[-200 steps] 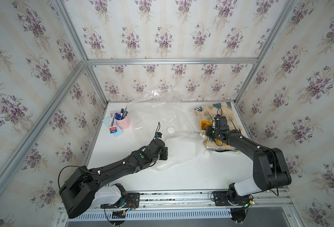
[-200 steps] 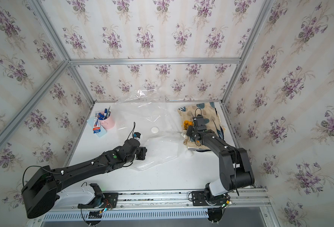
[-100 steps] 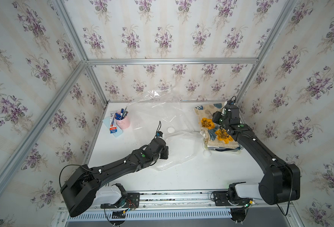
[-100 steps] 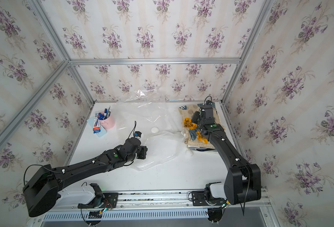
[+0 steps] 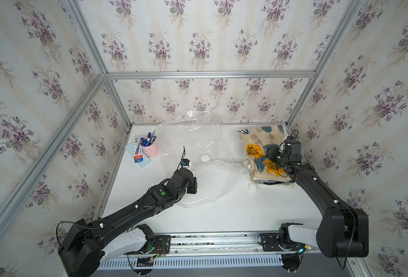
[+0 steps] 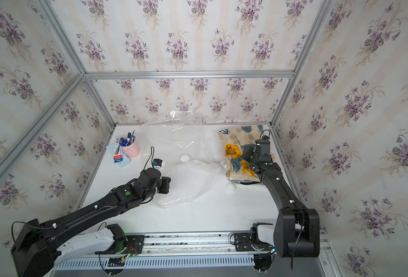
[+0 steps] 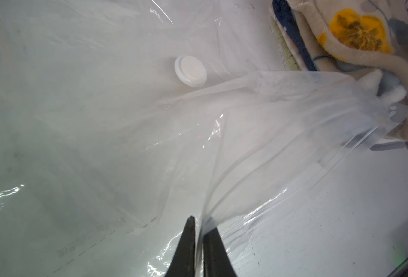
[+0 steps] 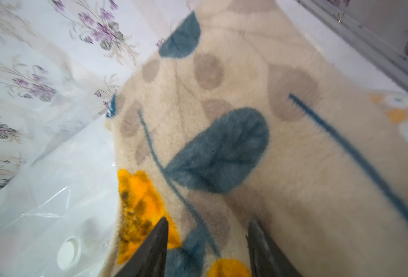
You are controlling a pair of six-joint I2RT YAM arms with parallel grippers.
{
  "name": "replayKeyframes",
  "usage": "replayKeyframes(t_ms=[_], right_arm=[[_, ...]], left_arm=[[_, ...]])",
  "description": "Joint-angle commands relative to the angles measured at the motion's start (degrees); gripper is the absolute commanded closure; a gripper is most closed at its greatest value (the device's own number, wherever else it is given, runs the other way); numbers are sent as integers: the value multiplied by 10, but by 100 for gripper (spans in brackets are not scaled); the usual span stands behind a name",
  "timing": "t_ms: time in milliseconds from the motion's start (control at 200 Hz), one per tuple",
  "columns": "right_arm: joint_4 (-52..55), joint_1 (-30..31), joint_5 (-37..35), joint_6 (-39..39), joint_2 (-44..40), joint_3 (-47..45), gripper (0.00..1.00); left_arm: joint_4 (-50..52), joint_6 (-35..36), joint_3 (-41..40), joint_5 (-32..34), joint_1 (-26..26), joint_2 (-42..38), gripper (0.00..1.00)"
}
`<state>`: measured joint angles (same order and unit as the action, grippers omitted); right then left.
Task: Take the blanket out of the vacuum bag
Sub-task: Adjust the blanket at the center of the board, then move the blanket to the center of the board.
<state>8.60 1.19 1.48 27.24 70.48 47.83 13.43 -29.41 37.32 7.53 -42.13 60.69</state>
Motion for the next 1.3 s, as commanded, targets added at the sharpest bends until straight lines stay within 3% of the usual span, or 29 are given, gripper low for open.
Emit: replayKeyframes(t_ms=[0, 55, 125, 370, 594, 799, 1299], right_arm=[[6, -4, -43, 13, -35, -12, 45], [1, -18, -70, 22, -49, -28, 44], [-11, -57, -52, 30, -51, -44, 43], [-71, -79, -69, 29, 53, -62, 43], [-150, -67, -20, 62, 123, -104, 47], [-174, -31, 5, 68, 194, -73, 50], [-280, 27, 66, 207, 298, -27, 53]], left_arm=[[11, 18, -5, -13, 8, -6, 70], [14, 21, -5, -28, 9, -7, 56], [13, 30, -6, -57, 9, -23, 41], [83, 72, 22, -131, 9, -165, 1], [136, 53, 36, -94, 11, -247, 0], [150, 39, 43, -59, 12, -241, 0], [171, 23, 79, -24, 13, -222, 0]])
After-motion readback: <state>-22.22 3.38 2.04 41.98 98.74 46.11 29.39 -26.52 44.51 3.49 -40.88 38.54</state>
